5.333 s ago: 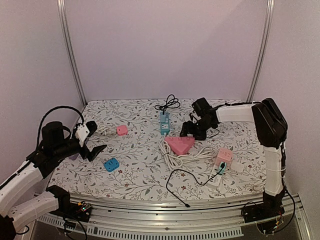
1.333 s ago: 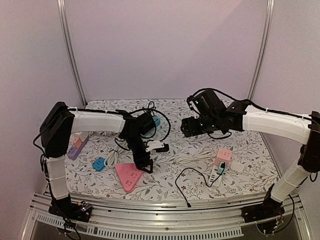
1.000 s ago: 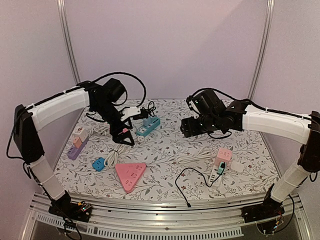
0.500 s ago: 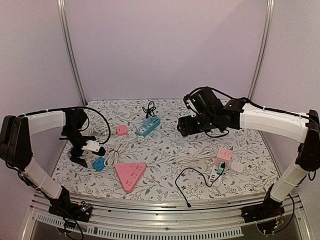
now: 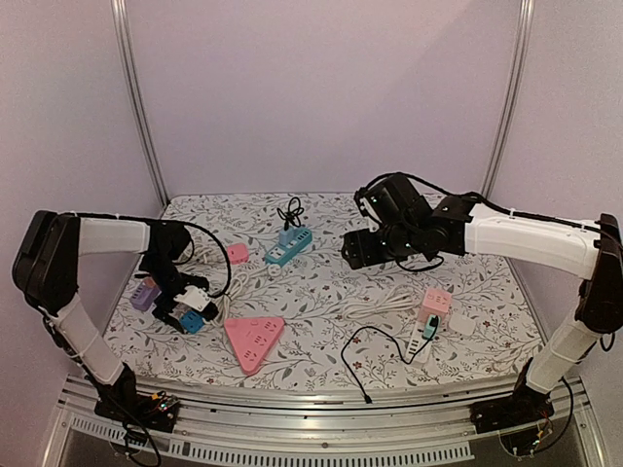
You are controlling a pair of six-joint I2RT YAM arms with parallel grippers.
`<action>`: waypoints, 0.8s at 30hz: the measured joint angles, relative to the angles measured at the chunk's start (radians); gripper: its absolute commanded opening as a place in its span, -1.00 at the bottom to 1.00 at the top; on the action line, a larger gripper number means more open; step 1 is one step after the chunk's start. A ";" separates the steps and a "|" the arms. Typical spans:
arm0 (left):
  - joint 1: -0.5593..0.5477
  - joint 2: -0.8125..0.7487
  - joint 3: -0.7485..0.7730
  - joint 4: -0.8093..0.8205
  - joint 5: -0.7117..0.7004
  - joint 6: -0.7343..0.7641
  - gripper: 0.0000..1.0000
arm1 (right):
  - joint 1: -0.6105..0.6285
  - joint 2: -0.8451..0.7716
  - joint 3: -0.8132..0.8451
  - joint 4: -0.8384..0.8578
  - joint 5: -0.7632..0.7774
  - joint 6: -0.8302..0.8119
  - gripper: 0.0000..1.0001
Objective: Insert the plug
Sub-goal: Pick up the plug from the center of the board.
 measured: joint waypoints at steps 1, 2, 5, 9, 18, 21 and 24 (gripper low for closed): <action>-0.006 0.004 0.000 0.007 0.000 0.000 0.92 | 0.000 0.002 0.000 0.000 -0.002 0.000 0.54; -0.011 0.008 -0.001 0.014 -0.002 -0.001 0.89 | 0.000 0.006 0.002 0.000 -0.003 0.000 0.54; -0.017 0.021 -0.003 0.018 -0.013 -0.005 0.83 | 0.002 0.025 0.005 0.000 -0.007 -0.001 0.54; -0.018 0.029 -0.007 0.016 -0.042 -0.009 0.75 | 0.003 0.037 0.005 0.000 -0.008 -0.001 0.54; -0.020 0.019 -0.029 0.049 -0.049 -0.030 0.07 | 0.006 0.045 0.006 0.001 -0.022 -0.002 0.54; -0.020 -0.002 -0.049 0.065 -0.049 -0.063 -0.13 | 0.006 0.045 0.006 0.001 -0.023 -0.001 0.54; -0.020 -0.039 -0.085 0.073 -0.055 -0.095 -0.17 | 0.006 0.045 0.006 0.001 -0.024 -0.001 0.54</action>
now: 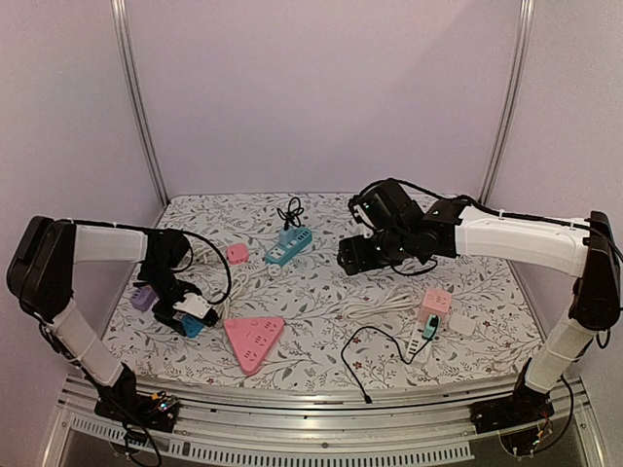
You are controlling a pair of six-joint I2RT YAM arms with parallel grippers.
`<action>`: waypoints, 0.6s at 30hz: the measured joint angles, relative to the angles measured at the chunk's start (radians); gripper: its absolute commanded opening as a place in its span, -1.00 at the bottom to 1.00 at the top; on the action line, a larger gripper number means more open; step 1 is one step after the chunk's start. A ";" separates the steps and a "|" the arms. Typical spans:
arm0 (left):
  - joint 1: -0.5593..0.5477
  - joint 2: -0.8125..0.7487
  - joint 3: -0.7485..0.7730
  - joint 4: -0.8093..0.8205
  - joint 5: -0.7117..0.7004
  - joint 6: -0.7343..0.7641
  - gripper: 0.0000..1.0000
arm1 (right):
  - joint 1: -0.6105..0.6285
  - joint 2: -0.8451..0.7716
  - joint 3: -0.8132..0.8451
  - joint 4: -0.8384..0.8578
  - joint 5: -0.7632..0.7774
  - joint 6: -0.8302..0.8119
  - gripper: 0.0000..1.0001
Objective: Insert the plug
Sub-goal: Pick up the plug from the center of the board.
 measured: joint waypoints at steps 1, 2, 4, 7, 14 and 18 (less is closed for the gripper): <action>0.000 -0.013 -0.009 -0.004 -0.004 -0.018 -0.18 | 0.000 0.000 0.000 0.002 -0.002 0.000 0.54; 0.003 -0.025 -0.013 -0.010 -0.008 -0.037 -0.20 | 0.000 0.000 0.000 0.004 -0.006 0.002 0.54; 0.013 -0.051 -0.012 -0.016 -0.009 -0.080 -0.22 | 0.000 -0.001 0.000 0.013 -0.017 0.008 0.54; 0.061 -0.112 0.021 -0.027 0.005 -0.183 -0.23 | 0.000 -0.003 0.002 0.045 -0.047 0.029 0.51; 0.173 -0.246 0.258 -0.127 0.129 -0.432 -0.20 | 0.001 0.014 0.116 0.153 -0.164 0.124 0.46; 0.197 -0.318 0.362 -0.257 0.242 -0.467 -0.24 | 0.011 0.086 0.246 0.225 -0.237 0.164 0.45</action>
